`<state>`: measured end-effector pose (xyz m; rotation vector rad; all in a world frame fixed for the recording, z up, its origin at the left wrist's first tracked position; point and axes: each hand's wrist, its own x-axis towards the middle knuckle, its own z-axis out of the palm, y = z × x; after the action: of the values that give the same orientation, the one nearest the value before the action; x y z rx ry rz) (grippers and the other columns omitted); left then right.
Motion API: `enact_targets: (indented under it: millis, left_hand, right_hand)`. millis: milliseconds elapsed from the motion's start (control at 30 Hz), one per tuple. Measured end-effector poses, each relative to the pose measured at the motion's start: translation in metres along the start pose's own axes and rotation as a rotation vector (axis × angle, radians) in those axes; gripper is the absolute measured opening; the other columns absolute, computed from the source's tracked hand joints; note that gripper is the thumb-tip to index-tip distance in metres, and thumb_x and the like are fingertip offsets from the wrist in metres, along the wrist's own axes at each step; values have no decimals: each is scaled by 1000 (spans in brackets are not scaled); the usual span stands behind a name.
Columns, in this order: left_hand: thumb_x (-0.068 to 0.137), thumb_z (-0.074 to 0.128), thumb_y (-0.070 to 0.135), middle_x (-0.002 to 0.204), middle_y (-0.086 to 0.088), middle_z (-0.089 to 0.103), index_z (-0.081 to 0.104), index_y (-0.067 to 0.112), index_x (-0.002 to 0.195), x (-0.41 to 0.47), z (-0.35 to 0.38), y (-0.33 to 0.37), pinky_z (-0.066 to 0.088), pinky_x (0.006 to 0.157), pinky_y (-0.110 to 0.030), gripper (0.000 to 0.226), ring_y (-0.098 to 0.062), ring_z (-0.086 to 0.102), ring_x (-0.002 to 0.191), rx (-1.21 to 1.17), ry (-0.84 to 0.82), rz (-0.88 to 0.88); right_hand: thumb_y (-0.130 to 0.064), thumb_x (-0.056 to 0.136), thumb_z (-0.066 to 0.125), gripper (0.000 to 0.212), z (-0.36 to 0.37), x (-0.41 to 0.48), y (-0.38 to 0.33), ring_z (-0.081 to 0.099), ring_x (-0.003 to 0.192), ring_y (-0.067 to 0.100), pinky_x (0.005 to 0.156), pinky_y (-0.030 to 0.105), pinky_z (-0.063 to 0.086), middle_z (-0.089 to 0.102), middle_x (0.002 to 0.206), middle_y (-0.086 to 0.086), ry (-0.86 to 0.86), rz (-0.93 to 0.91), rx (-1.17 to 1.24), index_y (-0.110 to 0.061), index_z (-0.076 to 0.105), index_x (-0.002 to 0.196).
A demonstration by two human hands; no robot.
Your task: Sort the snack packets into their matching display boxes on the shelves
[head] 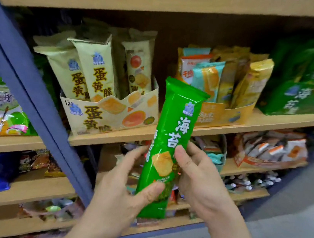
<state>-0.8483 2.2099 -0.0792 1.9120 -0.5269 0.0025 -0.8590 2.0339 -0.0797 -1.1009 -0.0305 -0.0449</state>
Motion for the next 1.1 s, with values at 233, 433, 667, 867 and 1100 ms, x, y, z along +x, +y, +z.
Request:
enact_targets:
  millis: [233, 433, 667, 867, 1100]
  left_hand:
    - [58, 73, 60, 96, 42, 57, 27, 70, 128, 21, 60, 13, 43, 79, -1, 84, 13, 59, 91, 245, 8, 111]
    - [69, 55, 73, 115, 27, 56, 6, 70, 128, 55, 132, 52, 40, 79, -9, 77, 1, 58, 105, 406, -108, 148]
    - [87, 52, 41, 119, 40, 49, 58, 36, 128, 138, 244, 92, 31, 99, -7, 41, 16, 41, 115, 365, -66, 382]
    - [93, 55, 21, 140, 6, 51, 52, 22, 136, 243, 326, 147, 35, 102, -28, 44, -19, 48, 119, 625, 38, 463]
    - [100, 47, 37, 117, 7, 62, 56, 28, 127, 301, 352, 152, 45, 84, -30, 30, -17, 48, 104, 912, -16, 365]
  right_hand:
    - [-43, 83, 65, 47, -27, -22, -49, 65, 108, 2, 86, 21, 52, 70, 116, -17, 221, -151, -462, -33, 57, 128]
    - [-46, 69, 83, 99, -90, -29, -88, 61, 100, -8, 82, 18, 50, 62, 118, -23, 427, -197, -753, -56, 20, 144]
    - [-30, 75, 81, 65, -224, -19, -171, 64, 97, -4, 90, 33, 54, 67, 104, -27, 624, -344, -802, -42, 45, 128]
    - [-18, 77, 81, 50, -319, 4, -222, 67, 95, 2, 92, 43, 54, 71, 102, -18, 682, -402, -681, -39, 53, 113]
    - [-25, 78, 80, 42, -365, 27, -254, 69, 100, 7, 94, 46, 54, 73, 106, -14, 594, -443, -548, -35, 57, 112]
